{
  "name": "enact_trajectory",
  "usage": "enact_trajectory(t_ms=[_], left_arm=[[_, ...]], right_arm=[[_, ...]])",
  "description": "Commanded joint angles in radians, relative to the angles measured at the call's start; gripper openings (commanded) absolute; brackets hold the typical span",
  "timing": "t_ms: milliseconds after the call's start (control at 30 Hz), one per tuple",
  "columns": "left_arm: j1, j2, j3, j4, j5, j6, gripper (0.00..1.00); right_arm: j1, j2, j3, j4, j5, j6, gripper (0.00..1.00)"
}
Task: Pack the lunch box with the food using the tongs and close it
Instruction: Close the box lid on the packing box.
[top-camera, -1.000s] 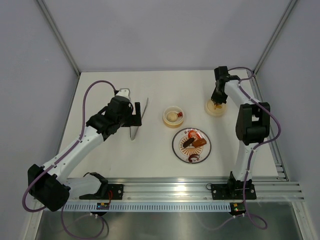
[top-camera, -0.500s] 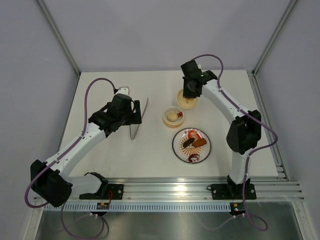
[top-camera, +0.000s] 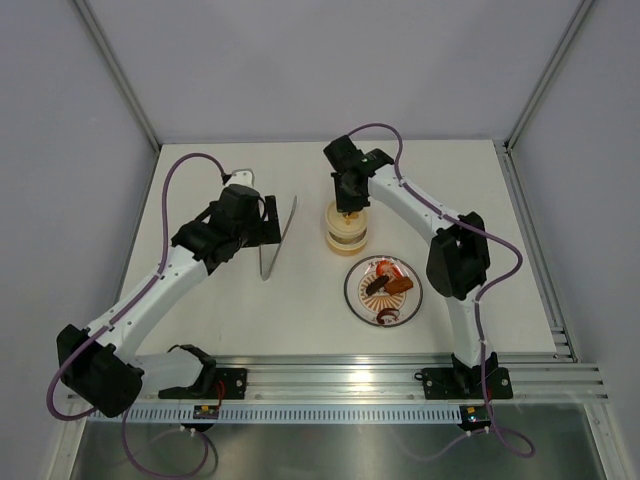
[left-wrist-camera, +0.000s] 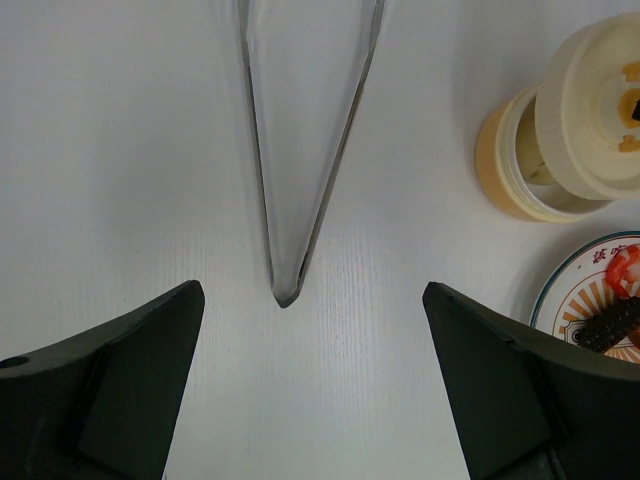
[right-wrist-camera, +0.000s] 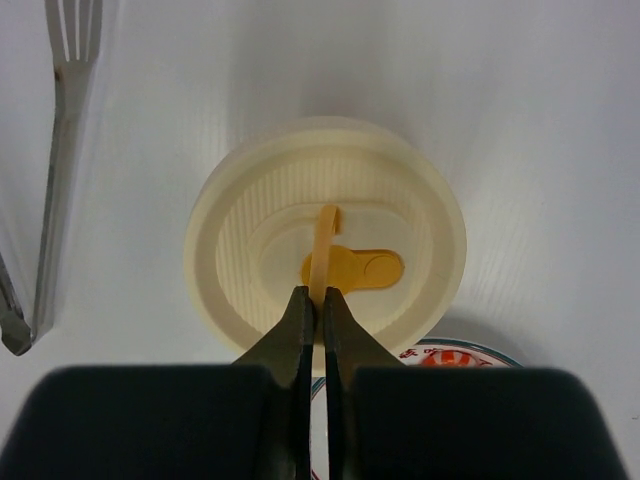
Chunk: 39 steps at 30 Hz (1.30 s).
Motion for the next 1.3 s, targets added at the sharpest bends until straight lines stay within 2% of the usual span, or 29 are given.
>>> enact_trajectory(t_ms=[0,367,800,1267], left_arm=[[0.005,-0.029,0.013,0.013,-0.018,-0.013,0.96],[0.008,-0.035,-0.002,0.016,-0.015,-0.012,0.96],[0.008,-0.03,-0.009,0.019,-0.007,-0.013,0.96],[0.006,-0.032,-0.013,0.02,-0.001,-0.015,0.96]], right_arm=[[0.008,0.02,0.056,-0.019,-0.024,-0.007,0.0],[0.013,0.085,0.076,-0.042,-0.029,-0.005,0.0],[0.025,0.011,0.001,-0.021,0.01,0.016,0.0],[0.025,0.021,-0.037,-0.015,0.06,0.019,0.0]])
